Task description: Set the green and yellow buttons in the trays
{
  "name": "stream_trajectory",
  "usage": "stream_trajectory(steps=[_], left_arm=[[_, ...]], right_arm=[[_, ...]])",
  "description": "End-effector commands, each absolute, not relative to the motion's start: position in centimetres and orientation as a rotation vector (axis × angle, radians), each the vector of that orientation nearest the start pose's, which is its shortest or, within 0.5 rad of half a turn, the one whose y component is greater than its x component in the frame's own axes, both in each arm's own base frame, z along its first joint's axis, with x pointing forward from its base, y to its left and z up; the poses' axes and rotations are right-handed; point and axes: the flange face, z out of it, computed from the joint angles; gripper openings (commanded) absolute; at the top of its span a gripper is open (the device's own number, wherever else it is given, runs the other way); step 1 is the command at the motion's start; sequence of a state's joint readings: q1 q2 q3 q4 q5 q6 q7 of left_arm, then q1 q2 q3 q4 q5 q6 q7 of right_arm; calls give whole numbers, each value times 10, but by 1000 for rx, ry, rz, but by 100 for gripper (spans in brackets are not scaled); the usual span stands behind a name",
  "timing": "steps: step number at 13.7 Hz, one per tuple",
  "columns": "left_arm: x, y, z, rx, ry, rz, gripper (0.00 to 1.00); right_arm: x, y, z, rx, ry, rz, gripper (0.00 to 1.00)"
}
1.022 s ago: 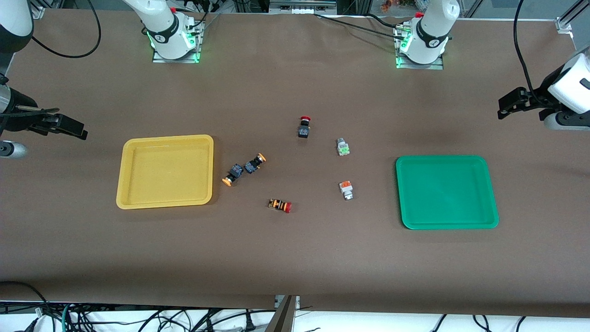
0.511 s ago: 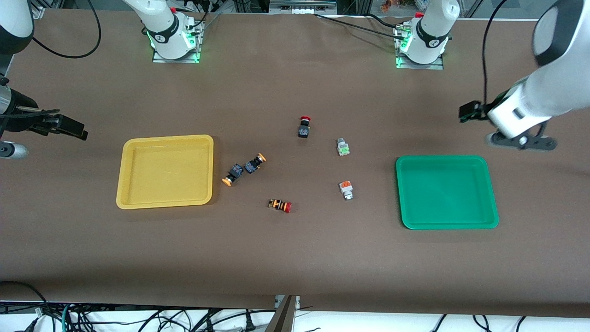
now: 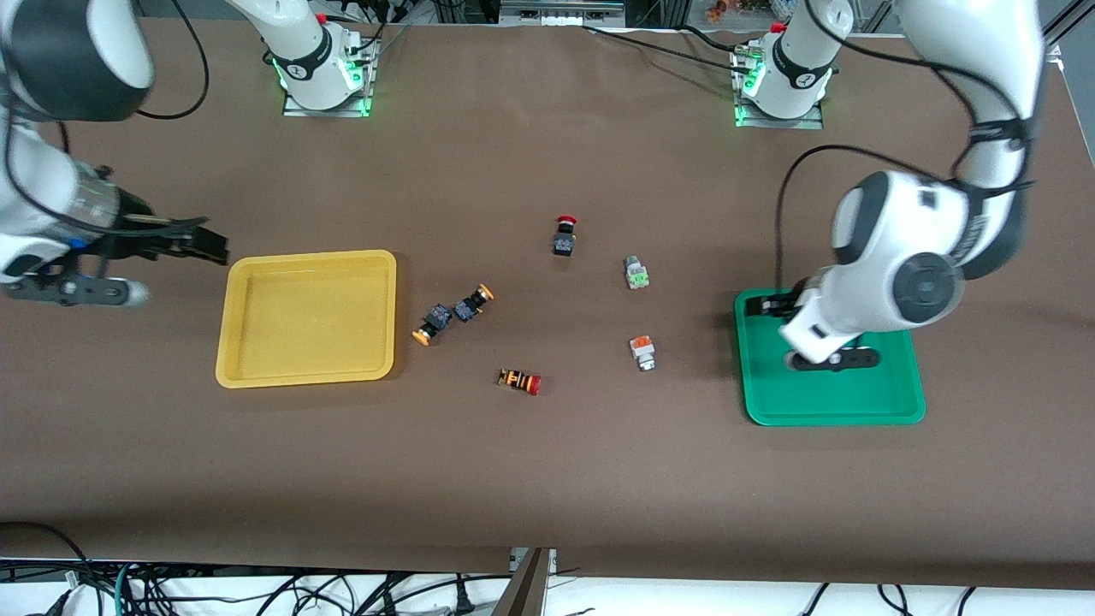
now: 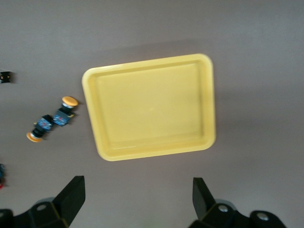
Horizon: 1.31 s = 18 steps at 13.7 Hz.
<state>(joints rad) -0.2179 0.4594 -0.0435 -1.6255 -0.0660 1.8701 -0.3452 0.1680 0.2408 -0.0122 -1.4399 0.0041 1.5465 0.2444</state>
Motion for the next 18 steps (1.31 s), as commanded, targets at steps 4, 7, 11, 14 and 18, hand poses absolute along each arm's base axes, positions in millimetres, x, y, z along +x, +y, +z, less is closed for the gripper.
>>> stream_trajectory(steps=[4, 7, 11, 14, 18], left_arm=[[638, -265, 290, -3188, -317, 88, 100], [630, -305, 258, -3197, -461, 15, 100], [620, -330, 207, -3213, -409, -31, 100], [620, -329, 202, -3213, -387, -33, 100], [612, -332, 181, -3195, -368, 14, 51]], right_arm=[[609, 248, 482, -3129, 638, 119, 100], [616, 296, 421, -3076, 862, 88, 100], [632, 305, 335, -2991, 1055, 45, 100], [630, 302, 288, -2862, 1183, -65, 99], [621, 295, 254, -2781, 1257, -121, 99]])
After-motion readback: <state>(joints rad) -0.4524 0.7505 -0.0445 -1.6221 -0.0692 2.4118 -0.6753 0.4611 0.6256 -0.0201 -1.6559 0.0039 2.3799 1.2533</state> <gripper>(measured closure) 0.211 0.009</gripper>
